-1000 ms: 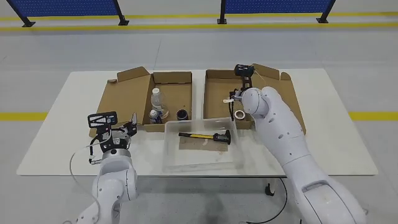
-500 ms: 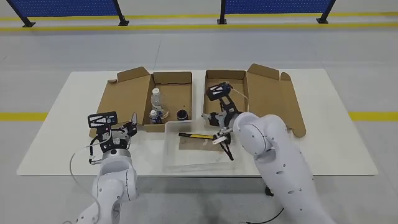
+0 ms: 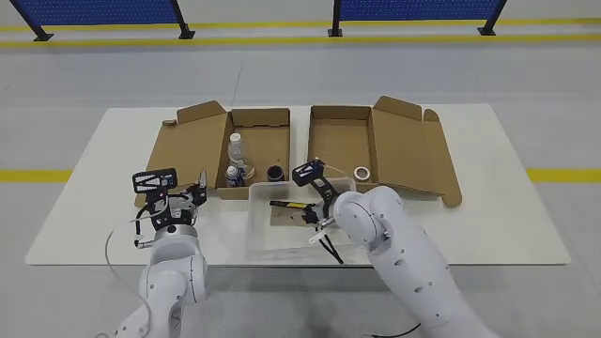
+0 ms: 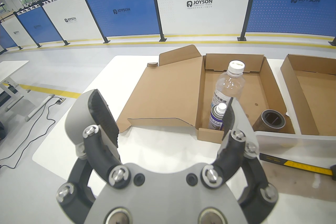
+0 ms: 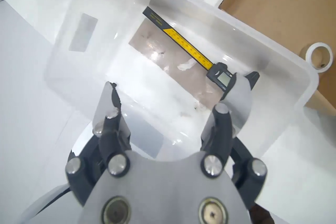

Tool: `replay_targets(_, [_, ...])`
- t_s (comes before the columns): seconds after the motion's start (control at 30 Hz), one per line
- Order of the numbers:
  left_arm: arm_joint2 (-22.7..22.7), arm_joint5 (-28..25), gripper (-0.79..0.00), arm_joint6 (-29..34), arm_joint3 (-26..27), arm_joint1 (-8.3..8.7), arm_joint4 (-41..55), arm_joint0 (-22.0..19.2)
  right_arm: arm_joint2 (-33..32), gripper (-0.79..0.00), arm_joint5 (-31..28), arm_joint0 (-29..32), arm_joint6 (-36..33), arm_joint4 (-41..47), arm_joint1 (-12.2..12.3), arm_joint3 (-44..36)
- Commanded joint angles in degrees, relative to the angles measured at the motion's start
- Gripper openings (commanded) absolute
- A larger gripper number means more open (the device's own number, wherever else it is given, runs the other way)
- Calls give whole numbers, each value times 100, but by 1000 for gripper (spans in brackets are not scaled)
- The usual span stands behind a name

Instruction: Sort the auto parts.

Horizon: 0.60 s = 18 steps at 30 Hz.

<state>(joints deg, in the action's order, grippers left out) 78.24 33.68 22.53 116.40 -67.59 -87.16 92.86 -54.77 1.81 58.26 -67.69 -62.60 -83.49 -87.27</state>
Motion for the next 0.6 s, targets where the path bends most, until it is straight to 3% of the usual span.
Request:
replay_targets(0.0, [0, 0, 0, 0, 0, 0, 0, 0, 94, -77, -35, -132, -10, 14, -25, 282])
replay_targets(0.27, [0, 0, 0, 0, 0, 0, 0, 0, 529, -89, -249, -574, 102, 2, -150, 1140])
replay_targets(0.37, [0, 0, 0, 0, 0, 0, 0, 0, 648, -43, -226, -718, 84, -33, -195, 1368])
replay_targets(0.57, [0, 0, 0, 0, 0, 0, 0, 0, 745, -25, -240, -905, 59, -64, -245, 1748])
